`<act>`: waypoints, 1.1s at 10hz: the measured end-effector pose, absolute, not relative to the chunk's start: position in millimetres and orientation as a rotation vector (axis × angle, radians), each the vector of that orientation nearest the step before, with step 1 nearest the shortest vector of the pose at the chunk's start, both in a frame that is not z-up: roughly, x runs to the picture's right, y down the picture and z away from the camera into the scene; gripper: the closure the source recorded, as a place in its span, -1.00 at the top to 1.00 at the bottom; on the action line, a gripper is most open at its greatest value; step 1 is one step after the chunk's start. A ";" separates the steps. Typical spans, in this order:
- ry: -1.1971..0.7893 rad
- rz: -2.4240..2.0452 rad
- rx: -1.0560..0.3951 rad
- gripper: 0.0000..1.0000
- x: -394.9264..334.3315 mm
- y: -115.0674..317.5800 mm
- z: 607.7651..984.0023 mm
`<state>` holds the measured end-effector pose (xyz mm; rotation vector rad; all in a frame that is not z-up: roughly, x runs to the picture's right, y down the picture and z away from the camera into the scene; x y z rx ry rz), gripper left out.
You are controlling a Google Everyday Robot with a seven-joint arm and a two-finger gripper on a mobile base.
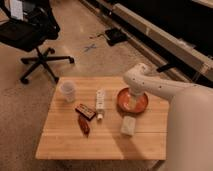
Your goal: Push the ceramic bowl across the table
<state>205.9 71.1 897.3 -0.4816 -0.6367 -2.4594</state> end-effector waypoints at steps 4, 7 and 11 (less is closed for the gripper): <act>-0.676 -2.422 -0.503 0.60 223.6 86.2 893.2; -0.701 -2.388 -0.520 0.60 236.4 96.6 891.0; -0.720 -2.366 -0.553 0.60 252.9 108.8 887.8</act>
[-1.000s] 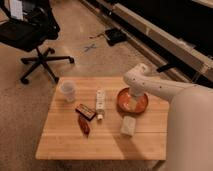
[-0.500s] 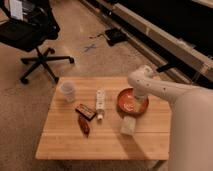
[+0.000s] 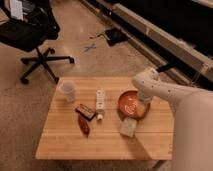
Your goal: Push the ceramic bowl across the table
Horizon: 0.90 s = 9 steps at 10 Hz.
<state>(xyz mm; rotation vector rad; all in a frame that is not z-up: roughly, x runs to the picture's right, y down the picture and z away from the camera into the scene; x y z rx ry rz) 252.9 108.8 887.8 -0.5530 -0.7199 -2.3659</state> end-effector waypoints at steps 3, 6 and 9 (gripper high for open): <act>-0.722 -2.358 -0.579 0.60 266.4 116.2 886.0; -0.719 -2.308 -0.605 0.60 288.0 122.7 883.8; -0.705 -2.237 -0.621 0.60 306.3 124.9 882.1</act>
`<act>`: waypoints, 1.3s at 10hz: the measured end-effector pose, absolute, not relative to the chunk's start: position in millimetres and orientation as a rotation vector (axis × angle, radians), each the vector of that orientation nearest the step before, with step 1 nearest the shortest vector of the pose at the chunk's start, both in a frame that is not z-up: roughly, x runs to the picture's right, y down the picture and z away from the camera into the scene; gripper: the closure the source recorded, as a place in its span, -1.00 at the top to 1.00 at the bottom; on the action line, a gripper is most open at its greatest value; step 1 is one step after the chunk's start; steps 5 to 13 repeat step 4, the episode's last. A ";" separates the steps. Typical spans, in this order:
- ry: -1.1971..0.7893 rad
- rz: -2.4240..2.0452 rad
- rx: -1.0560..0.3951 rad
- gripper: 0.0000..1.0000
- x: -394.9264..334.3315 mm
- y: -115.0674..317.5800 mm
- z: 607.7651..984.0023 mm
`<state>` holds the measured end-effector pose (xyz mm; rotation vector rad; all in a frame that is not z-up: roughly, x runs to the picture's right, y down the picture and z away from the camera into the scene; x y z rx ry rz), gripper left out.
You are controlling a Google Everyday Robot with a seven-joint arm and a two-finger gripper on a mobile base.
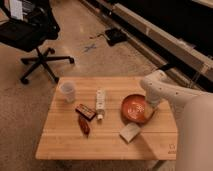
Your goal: Push the ceramic bowl across the table
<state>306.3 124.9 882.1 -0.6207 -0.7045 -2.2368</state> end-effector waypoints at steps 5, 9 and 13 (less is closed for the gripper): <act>-0.695 -2.161 -0.623 0.60 325.1 112.4 880.0; -0.695 -2.161 -0.623 0.60 325.1 112.4 880.0; -0.695 -2.161 -0.623 0.60 325.1 112.4 880.0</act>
